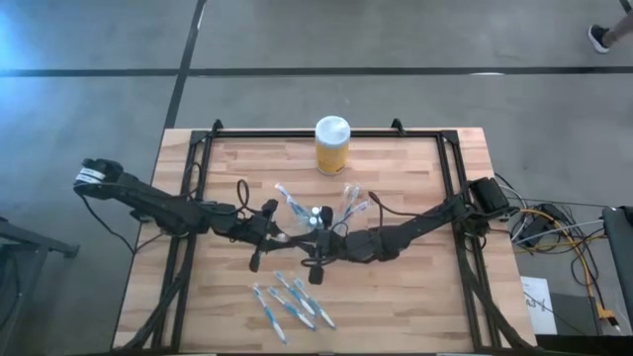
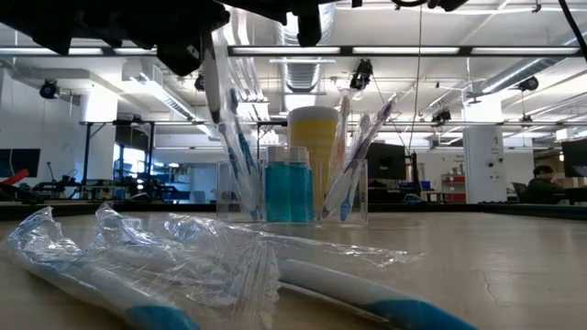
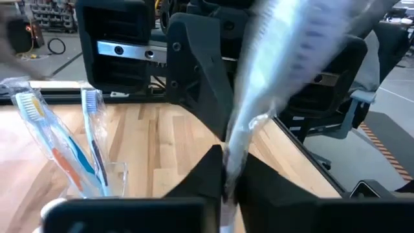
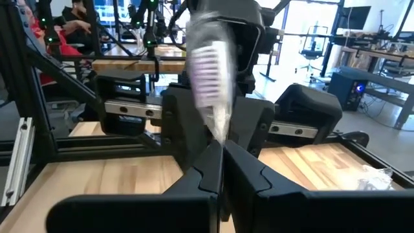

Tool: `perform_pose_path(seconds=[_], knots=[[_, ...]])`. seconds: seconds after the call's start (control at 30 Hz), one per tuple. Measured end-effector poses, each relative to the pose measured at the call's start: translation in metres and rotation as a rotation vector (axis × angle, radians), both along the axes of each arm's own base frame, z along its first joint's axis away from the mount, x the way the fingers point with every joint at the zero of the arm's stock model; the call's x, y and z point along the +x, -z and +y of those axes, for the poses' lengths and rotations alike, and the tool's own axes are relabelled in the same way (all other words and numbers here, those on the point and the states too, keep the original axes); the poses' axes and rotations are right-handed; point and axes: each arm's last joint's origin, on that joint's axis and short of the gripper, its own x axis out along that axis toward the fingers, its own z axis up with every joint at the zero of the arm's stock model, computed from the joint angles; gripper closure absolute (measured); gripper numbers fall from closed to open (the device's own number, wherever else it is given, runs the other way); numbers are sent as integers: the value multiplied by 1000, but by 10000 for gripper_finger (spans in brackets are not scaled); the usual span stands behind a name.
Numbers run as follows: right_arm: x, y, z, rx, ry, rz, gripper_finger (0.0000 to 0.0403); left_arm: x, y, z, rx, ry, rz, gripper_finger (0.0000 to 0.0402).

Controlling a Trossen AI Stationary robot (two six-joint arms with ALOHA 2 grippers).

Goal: Pick & Place toothbrushing station
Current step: Put the purple toothbrush into the transparent organizer

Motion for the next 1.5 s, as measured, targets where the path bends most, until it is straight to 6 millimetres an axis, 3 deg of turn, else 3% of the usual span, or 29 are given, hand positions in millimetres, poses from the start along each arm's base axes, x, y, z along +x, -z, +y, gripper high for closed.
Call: perform_pose_path(seconds=[0.3,0.53,0.7,0.9,1.07,1.3,1.5], knots=[[-2,7,1,5,-54,104,394,-4,4,-3,25,42,10,378],[-13,-7,8,-5,-83,123,394,-30,1,5,-1,26,-87,378],[-32,-19,14,2,-105,124,394,-50,0,15,-13,-90,-170,378],[-68,1,17,50,-154,-15,394,-60,9,26,-59,-240,-243,378],[-90,33,8,124,-150,-32,394,-59,25,34,-122,-332,-232,378],[-99,53,9,140,-163,16,394,-48,38,42,-157,-404,-224,377],[-99,56,14,97,-178,29,394,-27,48,46,-166,-443,-169,377]])
